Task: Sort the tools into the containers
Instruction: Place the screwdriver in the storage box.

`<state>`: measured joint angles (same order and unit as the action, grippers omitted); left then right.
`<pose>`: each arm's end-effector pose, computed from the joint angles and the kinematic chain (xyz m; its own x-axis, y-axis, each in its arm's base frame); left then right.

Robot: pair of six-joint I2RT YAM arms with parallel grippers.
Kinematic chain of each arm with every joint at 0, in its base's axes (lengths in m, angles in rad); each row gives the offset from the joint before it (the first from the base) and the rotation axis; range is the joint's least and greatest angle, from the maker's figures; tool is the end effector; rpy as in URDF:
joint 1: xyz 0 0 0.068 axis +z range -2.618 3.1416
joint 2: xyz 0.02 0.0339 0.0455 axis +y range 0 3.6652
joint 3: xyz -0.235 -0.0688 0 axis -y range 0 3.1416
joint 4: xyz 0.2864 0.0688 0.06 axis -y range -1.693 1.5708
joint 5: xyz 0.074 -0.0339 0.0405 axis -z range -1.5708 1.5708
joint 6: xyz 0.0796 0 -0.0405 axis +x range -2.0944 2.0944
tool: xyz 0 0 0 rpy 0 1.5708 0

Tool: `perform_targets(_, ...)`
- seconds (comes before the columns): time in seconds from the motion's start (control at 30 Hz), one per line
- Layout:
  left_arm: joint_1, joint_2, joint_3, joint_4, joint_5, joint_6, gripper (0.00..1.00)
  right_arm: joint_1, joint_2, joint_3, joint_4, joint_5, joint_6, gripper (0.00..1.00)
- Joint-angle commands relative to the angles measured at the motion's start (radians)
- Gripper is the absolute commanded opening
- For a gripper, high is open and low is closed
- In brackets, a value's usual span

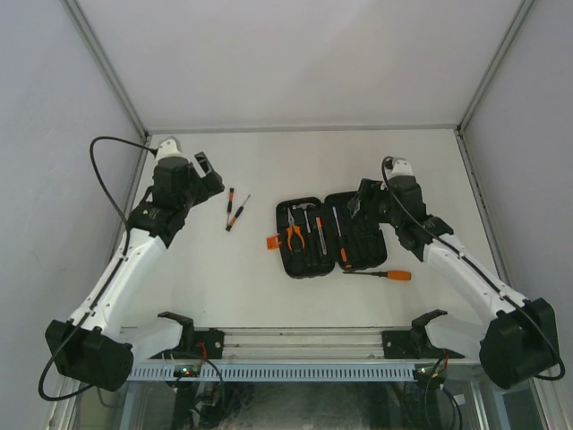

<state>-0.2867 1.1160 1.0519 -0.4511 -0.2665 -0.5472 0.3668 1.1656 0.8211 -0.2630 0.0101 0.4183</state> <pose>0.3298 -0.0754 0.2918 -0.4312 -0.3962 -0.8106 -0.2006 0.9180 -0.3419 0.3208 0.1224 0.2015 -0.6294 0.1933 -0.7526 -0.1042 0.9388 0.3283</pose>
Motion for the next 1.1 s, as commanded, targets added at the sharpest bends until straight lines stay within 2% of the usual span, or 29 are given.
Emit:
perform_targets(0.0,0.061,-0.065,-0.038,0.068,0.018,-0.016,0.91,-0.018,-0.082,-0.07,0.207,0.078,0.02,0.8)
perform_targets(0.3,0.151,-0.097,-0.098,0.101,0.125,-0.048,0.94,-0.127,-0.042,-0.065,0.132,-0.111,0.087,0.89)
perform_targets(0.47,0.155,-0.109,-0.123,0.133,0.126,-0.056,0.95,-0.12,0.023,-0.039,0.102,-0.171,0.074,0.9)
perform_targets(0.57,0.156,-0.091,-0.137,0.151,0.192,-0.083,1.0,-0.085,0.066,-0.024,0.089,-0.187,0.051,0.9)
perform_targets(0.77,0.156,0.011,-0.148,0.174,0.324,-0.119,1.0,-0.006,0.171,0.02,0.055,-0.243,0.034,0.85)
perform_targets(1.07,0.144,0.088,-0.148,0.189,0.361,-0.149,0.99,0.09,0.345,0.117,0.033,-0.303,0.019,0.7)
